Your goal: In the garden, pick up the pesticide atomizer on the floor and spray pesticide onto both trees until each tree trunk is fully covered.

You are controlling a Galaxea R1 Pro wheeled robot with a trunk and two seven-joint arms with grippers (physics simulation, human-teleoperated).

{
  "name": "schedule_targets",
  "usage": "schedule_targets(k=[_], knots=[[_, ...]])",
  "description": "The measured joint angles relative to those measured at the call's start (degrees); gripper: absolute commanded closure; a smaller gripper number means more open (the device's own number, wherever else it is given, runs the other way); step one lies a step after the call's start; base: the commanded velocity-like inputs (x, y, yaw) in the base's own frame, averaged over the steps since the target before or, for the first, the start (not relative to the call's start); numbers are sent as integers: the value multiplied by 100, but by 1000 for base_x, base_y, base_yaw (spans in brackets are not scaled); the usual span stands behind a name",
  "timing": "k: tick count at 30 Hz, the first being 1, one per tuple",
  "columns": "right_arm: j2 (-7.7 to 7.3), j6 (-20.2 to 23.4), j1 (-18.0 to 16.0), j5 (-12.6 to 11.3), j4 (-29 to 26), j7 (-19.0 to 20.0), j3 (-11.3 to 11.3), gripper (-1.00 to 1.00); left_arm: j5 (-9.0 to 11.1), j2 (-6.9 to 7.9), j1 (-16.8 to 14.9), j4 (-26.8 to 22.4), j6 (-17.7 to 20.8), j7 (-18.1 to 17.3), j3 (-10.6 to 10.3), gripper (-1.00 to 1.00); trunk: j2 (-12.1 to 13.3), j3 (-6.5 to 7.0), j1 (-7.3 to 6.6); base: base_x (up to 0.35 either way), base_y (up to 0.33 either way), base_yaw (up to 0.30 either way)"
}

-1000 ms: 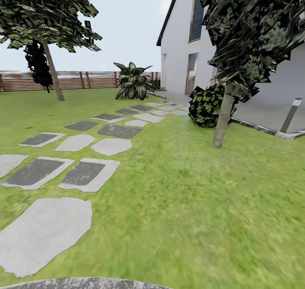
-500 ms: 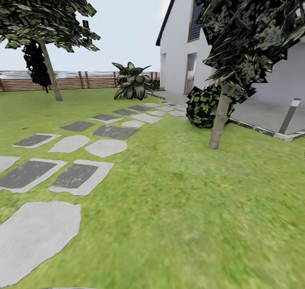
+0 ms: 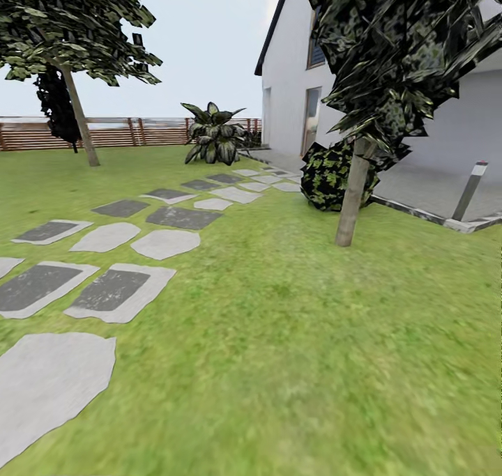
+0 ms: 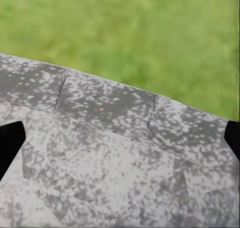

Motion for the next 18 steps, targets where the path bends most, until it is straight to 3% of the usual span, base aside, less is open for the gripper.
schedule_targets(k=[12,18], knots=[[4,0,-1,0,0,0,0,-100,0,0,-1,-3,-1,7,1,-100,0,0,1,111,-300,1],[4,-1,-1,0,2,-12,0,-100,0,0,3,-8,2,8,1,-100,0,0,1,4,-300,175]])
